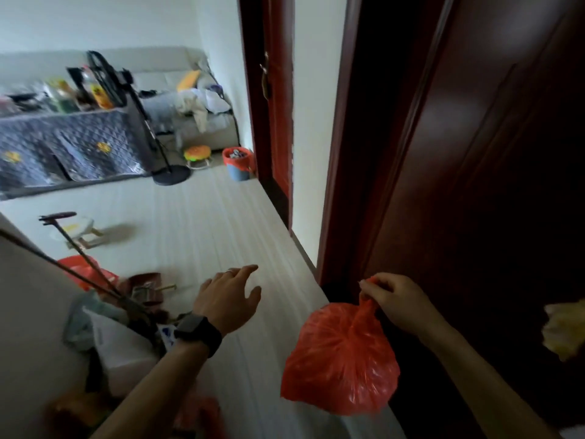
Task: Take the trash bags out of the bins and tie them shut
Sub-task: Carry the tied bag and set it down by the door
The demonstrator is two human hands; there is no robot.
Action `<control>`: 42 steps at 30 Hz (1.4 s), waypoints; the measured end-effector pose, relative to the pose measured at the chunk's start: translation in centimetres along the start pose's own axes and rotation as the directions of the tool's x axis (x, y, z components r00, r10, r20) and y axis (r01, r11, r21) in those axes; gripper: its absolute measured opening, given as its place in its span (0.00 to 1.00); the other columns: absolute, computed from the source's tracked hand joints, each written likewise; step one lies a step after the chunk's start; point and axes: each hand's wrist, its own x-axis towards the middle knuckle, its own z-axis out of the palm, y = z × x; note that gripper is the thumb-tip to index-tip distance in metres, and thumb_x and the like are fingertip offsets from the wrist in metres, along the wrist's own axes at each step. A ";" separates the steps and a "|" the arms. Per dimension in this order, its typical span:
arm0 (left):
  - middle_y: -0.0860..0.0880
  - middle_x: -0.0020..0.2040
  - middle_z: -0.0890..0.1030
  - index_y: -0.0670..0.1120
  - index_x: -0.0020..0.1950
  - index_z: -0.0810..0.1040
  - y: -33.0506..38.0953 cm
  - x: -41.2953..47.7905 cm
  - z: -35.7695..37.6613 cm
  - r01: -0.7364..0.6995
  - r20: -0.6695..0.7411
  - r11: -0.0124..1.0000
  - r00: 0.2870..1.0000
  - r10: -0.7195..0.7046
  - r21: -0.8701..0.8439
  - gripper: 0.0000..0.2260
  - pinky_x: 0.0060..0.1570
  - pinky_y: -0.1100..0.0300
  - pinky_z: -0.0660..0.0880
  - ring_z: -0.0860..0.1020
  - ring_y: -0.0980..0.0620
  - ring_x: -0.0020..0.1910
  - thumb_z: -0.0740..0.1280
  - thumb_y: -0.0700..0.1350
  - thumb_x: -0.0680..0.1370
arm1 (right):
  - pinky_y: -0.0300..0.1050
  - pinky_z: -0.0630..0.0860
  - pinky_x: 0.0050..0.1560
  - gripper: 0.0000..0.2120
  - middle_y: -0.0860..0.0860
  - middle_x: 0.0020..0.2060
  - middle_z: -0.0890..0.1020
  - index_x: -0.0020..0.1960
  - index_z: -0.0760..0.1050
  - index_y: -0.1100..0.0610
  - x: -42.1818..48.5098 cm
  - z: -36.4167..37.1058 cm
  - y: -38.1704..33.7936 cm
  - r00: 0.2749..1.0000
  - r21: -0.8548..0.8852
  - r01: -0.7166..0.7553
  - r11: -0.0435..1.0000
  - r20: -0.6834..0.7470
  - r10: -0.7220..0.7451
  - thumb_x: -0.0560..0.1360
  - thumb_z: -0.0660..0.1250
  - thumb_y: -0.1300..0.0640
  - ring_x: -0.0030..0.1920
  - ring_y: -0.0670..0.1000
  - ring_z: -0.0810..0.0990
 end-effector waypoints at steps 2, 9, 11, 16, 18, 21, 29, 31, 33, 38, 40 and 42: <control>0.50 0.69 0.75 0.59 0.75 0.64 -1.6 3.3 -1.1 0.062 -0.024 0.998 0.998 -0.062 0.023 0.24 0.64 0.48 0.72 0.74 0.47 0.66 0.59 0.60 0.79 | 0.44 0.77 0.42 0.14 0.48 0.34 0.85 0.38 0.83 0.53 4.9 0.5 -2.1 0.995 -0.022 0.055 0.998 0.079 -0.053 0.78 0.66 0.48 0.36 0.48 0.84; 0.52 0.69 0.76 0.60 0.73 0.67 -7.3 14.3 -5.1 0.300 -0.046 0.947 0.954 -0.297 0.112 0.23 0.63 0.49 0.72 0.74 0.47 0.66 0.58 0.61 0.77 | 0.48 0.78 0.46 0.16 0.45 0.31 0.84 0.37 0.82 0.54 22.7 3.0 -9.4 0.927 -0.062 0.229 0.971 0.318 -0.199 0.78 0.66 0.46 0.35 0.46 0.82; 0.51 0.69 0.76 0.60 0.72 0.66 -10.0 17.1 -6.2 0.360 -0.037 0.926 0.933 -0.358 0.114 0.24 0.63 0.48 0.72 0.74 0.47 0.66 0.57 0.61 0.77 | 0.48 0.78 0.49 0.16 0.46 0.34 0.85 0.37 0.82 0.53 27.7 4.3 -12.7 0.899 -0.049 0.303 0.952 0.347 -0.268 0.78 0.66 0.46 0.40 0.46 0.83; 0.51 0.70 0.75 0.59 0.73 0.66 -16.5 22.5 -7.7 0.428 -0.047 0.887 0.903 -0.427 0.173 0.23 0.61 0.52 0.73 0.74 0.48 0.66 0.58 0.60 0.78 | 0.44 0.74 0.44 0.15 0.47 0.37 0.85 0.41 0.82 0.55 37.2 7.7 -18.9 0.879 0.045 0.353 0.935 0.325 -0.348 0.80 0.65 0.48 0.42 0.47 0.83; 0.51 0.71 0.74 0.59 0.74 0.66 -19.8 25.8 -7.9 0.462 -0.043 0.874 0.886 -0.461 0.154 0.23 0.62 0.51 0.71 0.73 0.48 0.67 0.58 0.60 0.78 | 0.45 0.76 0.45 0.15 0.48 0.38 0.85 0.41 0.82 0.56 41.8 9.8 -21.2 0.880 0.067 0.354 0.933 0.312 -0.357 0.80 0.65 0.48 0.42 0.48 0.82; 0.51 0.71 0.73 0.60 0.73 0.66 -25.4 32.4 -8.3 0.496 -0.033 0.857 0.867 -0.497 0.139 0.23 0.64 0.48 0.71 0.73 0.47 0.68 0.58 0.60 0.78 | 0.46 0.75 0.43 0.15 0.48 0.34 0.84 0.39 0.82 0.56 49.5 13.3 -24.9 0.905 0.102 0.324 0.940 0.254 -0.340 0.79 0.66 0.49 0.39 0.49 0.81; 0.52 0.71 0.73 0.61 0.71 0.69 -36.8 51.3 -11.3 0.489 0.019 0.872 0.872 -0.489 0.015 0.20 0.68 0.46 0.66 0.71 0.49 0.68 0.58 0.60 0.79 | 0.40 0.65 0.34 0.16 0.41 0.18 0.74 0.39 0.81 0.62 68.3 20.7 -36.9 0.907 0.161 0.246 0.956 0.309 -0.286 0.80 0.66 0.52 0.23 0.40 0.72; 0.52 0.71 0.73 0.61 0.71 0.68 -38.9 55.3 -12.2 0.494 0.012 0.869 0.869 -0.494 0.010 0.20 0.69 0.47 0.65 0.71 0.49 0.69 0.57 0.60 0.79 | 0.40 0.64 0.33 0.17 0.41 0.18 0.74 0.39 0.81 0.62 72.4 22.6 -39.3 0.902 0.181 0.241 0.954 0.321 -0.289 0.80 0.66 0.51 0.21 0.39 0.71; 0.53 0.71 0.73 0.61 0.71 0.68 -41.3 59.5 -13.0 0.502 -0.006 0.864 0.865 -0.502 0.026 0.20 0.69 0.47 0.65 0.71 0.49 0.69 0.57 0.59 0.80 | 0.39 0.64 0.33 0.17 0.41 0.18 0.74 0.39 0.81 0.61 77.1 25.0 -41.7 0.888 0.204 0.250 0.947 0.342 -0.308 0.80 0.66 0.51 0.23 0.39 0.72; 0.56 0.69 0.74 0.62 0.70 0.69 -49.6 70.0 -14.5 0.596 -0.087 0.803 0.801 -0.593 0.011 0.19 0.68 0.51 0.64 0.70 0.51 0.69 0.58 0.59 0.79 | 0.40 0.66 0.36 0.17 0.39 0.19 0.75 0.39 0.82 0.59 90.3 33.0 -48.8 0.812 0.217 0.322 0.922 0.437 -0.386 0.79 0.66 0.48 0.29 0.43 0.71; 0.57 0.69 0.74 0.63 0.69 0.70 -53.1 73.7 -14.9 0.660 -0.092 0.751 0.746 -0.659 -0.033 0.18 0.67 0.52 0.64 0.70 0.51 0.69 0.58 0.58 0.79 | 0.41 0.66 0.36 0.18 0.39 0.19 0.75 0.39 0.83 0.59 95.3 36.0 -51.7 0.776 0.191 0.343 0.920 0.494 -0.392 0.79 0.66 0.47 0.30 0.44 0.72; 0.58 0.70 0.73 0.63 0.69 0.70 -56.2 76.7 -15.5 0.711 -0.082 0.701 0.697 -0.712 -0.049 0.18 0.66 0.51 0.64 0.70 0.50 0.69 0.58 0.58 0.79 | 0.41 0.66 0.37 0.18 0.39 0.19 0.75 0.40 0.83 0.59 99.7 38.8 -55.5 0.730 0.177 0.369 0.912 0.552 -0.403 0.79 0.66 0.47 0.31 0.44 0.72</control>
